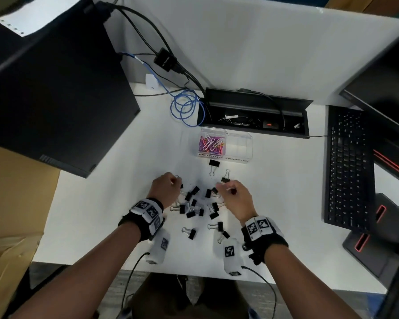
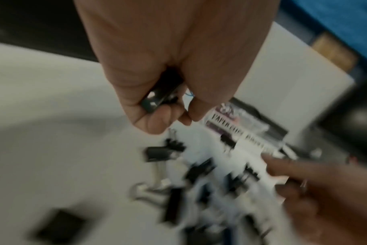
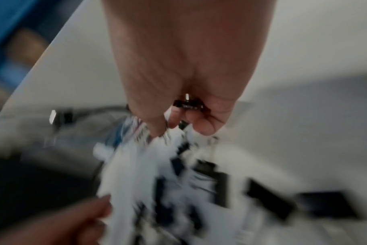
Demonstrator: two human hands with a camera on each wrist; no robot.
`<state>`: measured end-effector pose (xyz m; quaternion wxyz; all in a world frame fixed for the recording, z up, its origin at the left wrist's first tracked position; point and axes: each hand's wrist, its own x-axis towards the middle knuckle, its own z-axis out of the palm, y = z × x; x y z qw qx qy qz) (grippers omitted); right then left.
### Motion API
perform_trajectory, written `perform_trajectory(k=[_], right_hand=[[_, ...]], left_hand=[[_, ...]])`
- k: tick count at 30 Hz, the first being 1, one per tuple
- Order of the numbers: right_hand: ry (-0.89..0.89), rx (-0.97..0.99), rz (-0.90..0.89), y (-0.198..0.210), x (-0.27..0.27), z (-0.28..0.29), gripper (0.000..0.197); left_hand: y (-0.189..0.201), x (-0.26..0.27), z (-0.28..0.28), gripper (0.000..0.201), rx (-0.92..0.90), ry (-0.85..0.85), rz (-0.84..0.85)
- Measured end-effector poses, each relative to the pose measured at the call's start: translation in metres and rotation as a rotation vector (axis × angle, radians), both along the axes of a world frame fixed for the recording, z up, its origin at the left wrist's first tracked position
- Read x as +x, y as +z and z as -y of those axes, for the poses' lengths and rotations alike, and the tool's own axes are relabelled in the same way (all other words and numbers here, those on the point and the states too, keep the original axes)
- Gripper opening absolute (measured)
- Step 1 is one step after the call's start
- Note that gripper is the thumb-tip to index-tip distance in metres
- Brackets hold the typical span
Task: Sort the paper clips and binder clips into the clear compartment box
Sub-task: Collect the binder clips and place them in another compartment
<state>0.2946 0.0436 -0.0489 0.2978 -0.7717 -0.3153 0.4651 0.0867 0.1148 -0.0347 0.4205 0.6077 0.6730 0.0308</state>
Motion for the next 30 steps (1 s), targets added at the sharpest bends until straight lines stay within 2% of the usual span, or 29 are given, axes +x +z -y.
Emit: perform_trajectory(k=[1, 3, 5, 7, 10, 14, 16, 18, 20, 21, 23, 25, 26, 28, 30], right_hand=[[-0.115, -0.013, -0.119, 0.004, 0.003, -0.006, 0.032], [-0.309, 0.062, -0.396, 0.018, 0.011, -0.021, 0.025], [-0.399, 0.17, -0.562, 0.034, 0.021, -0.041, 0.019], [-0.461, 0.223, -0.63, 0.048, 0.031, -0.062, 0.02], [-0.49, 0.177, -0.594, 0.056, 0.04, -0.081, 0.018], [-0.431, 0.166, -0.511, 0.049, 0.043, -0.078, 0.021], [-0.448, 0.198, -0.491, 0.047, 0.042, -0.071, 0.031], [-0.404, 0.228, -0.388, 0.047, 0.041, -0.062, 0.033], [-0.293, 0.25, -0.207, 0.044, 0.041, -0.052, 0.028], [-0.212, 0.255, -0.096, 0.041, 0.041, -0.047, 0.025], [-0.018, 0.235, 0.085, 0.033, 0.04, -0.038, 0.019], [0.182, 0.176, 0.192, 0.023, 0.036, -0.034, 0.018], [0.268, 0.136, 0.222, 0.018, 0.033, -0.033, 0.023], [0.394, 0.063, 0.266, 0.008, 0.026, -0.031, 0.037], [0.451, 0.039, 0.306, -0.001, 0.019, -0.03, 0.04]], left_hand=[[0.009, 0.01, -0.006, 0.026, -0.09, 0.055, 0.117], [0.034, 0.039, -0.02, 0.019, -0.33, 0.301, 0.491], [0.054, 0.073, -0.035, 0.014, -0.479, 0.516, 0.763], [0.065, 0.108, -0.048, 0.014, -0.517, 0.572, 0.863], [0.064, 0.144, -0.063, 0.015, -0.545, 0.634, 0.905], [0.049, 0.155, -0.07, 0.023, -0.517, 0.652, 0.845], [0.046, 0.148, -0.065, 0.026, -0.506, 0.627, 0.837], [0.048, 0.133, -0.055, 0.026, -0.48, 0.519, 0.808], [0.049, 0.109, -0.043, 0.021, -0.39, 0.345, 0.729], [0.047, 0.095, -0.036, 0.02, -0.304, 0.25, 0.643], [0.037, 0.063, -0.028, 0.016, -0.066, 0.024, 0.343], [0.024, 0.033, -0.02, 0.008, 0.094, -0.129, 0.066], [0.016, 0.021, -0.016, 0.011, 0.127, -0.168, -0.021], [0.0, 0.004, -0.009, 0.034, 0.117, -0.226, -0.139], [-0.01, -0.002, -0.004, 0.045, 0.09, -0.242, -0.171]])
